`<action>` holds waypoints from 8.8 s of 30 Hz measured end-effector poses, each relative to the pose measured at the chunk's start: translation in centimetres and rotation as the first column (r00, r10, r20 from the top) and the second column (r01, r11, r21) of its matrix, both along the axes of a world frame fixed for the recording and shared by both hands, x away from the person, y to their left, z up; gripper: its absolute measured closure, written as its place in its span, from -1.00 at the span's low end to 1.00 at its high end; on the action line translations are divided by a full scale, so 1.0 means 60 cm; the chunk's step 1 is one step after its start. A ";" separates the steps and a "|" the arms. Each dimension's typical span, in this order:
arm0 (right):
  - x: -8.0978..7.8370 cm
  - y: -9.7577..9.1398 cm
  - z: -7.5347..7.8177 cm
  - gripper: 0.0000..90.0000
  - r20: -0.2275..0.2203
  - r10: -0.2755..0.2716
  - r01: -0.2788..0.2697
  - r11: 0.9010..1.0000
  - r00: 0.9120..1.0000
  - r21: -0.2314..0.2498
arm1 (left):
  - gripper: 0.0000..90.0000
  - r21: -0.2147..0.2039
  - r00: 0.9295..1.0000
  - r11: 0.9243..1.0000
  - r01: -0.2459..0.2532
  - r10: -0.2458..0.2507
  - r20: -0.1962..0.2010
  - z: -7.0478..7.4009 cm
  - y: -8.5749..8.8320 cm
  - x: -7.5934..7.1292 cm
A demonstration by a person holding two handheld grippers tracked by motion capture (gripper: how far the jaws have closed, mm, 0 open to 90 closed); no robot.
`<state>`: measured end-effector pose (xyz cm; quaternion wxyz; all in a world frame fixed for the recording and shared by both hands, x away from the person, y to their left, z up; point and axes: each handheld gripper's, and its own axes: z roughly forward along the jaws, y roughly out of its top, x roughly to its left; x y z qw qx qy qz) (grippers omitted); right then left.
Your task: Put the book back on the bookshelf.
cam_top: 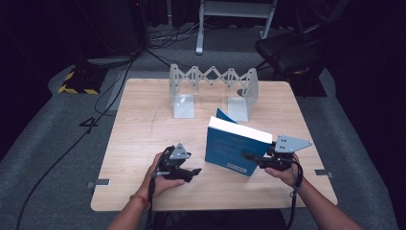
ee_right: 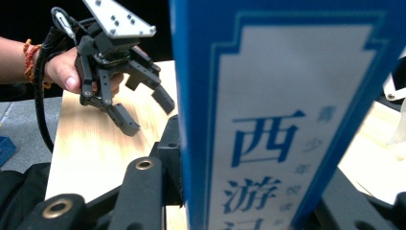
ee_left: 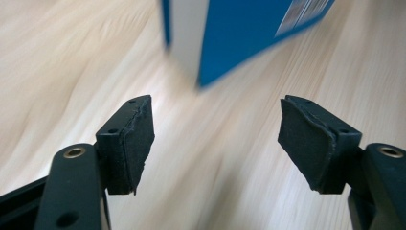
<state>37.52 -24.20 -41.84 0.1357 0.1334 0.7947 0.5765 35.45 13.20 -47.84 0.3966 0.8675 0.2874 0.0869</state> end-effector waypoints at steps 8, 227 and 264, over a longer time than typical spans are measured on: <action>-0.004 0.005 0.005 0.36 0.005 0.029 -0.029 0.999 1.000 -0.045 | -0.42 0.008 0.987 0.990 -0.137 0.138 -0.082 -0.036 0.060 -0.023; 0.191 -0.024 -0.057 0.36 -0.008 -0.629 0.630 0.777 0.777 0.005 | -0.67 0.093 0.966 0.962 -0.257 0.258 0.005 -0.043 0.095 -0.002; 0.209 -0.013 -0.085 0.37 -0.045 -0.624 0.622 0.782 0.780 -0.048 | -0.67 0.094 0.966 0.961 -0.259 0.260 0.006 -0.043 0.095 -0.003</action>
